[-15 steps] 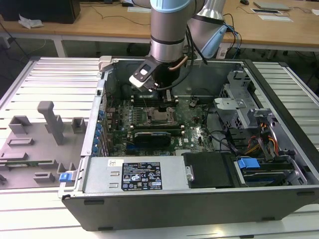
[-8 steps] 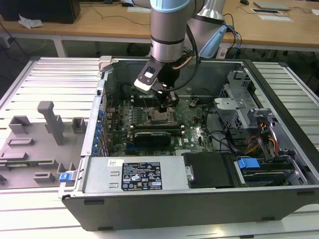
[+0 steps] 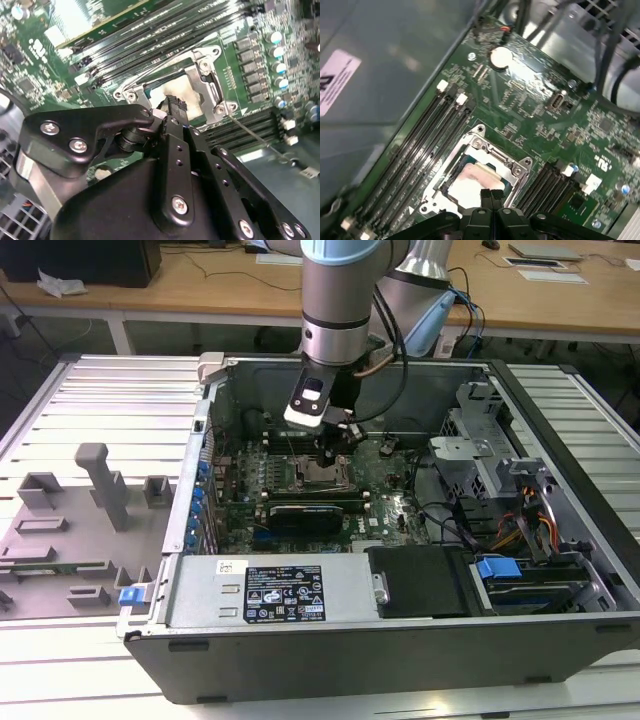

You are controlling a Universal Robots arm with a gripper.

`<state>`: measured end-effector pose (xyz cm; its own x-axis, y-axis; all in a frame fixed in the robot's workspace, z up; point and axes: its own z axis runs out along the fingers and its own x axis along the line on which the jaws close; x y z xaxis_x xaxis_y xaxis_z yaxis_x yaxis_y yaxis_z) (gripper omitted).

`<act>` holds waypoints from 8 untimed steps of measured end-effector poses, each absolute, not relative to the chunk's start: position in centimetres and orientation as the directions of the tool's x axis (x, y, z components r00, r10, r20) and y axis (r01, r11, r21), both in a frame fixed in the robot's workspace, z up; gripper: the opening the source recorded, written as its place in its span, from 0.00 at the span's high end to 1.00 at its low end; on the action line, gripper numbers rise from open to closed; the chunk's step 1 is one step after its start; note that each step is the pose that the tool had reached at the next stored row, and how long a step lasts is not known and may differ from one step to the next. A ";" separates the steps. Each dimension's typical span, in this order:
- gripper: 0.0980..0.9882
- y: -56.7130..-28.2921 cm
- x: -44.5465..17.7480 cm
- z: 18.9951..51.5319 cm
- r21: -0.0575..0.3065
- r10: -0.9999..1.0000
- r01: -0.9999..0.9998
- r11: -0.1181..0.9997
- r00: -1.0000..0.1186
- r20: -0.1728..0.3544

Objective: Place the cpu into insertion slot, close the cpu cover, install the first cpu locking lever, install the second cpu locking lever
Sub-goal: 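Close the cpu cover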

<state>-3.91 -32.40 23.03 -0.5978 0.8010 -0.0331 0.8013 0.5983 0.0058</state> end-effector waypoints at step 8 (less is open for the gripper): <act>0.99 -32.4 -3.9 22.9 0.002 0.646 0.647 0.763 -0.762 -0.038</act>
<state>-3.91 -32.40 22.93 -0.7622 0.6463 -0.0377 0.6467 0.7627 0.0017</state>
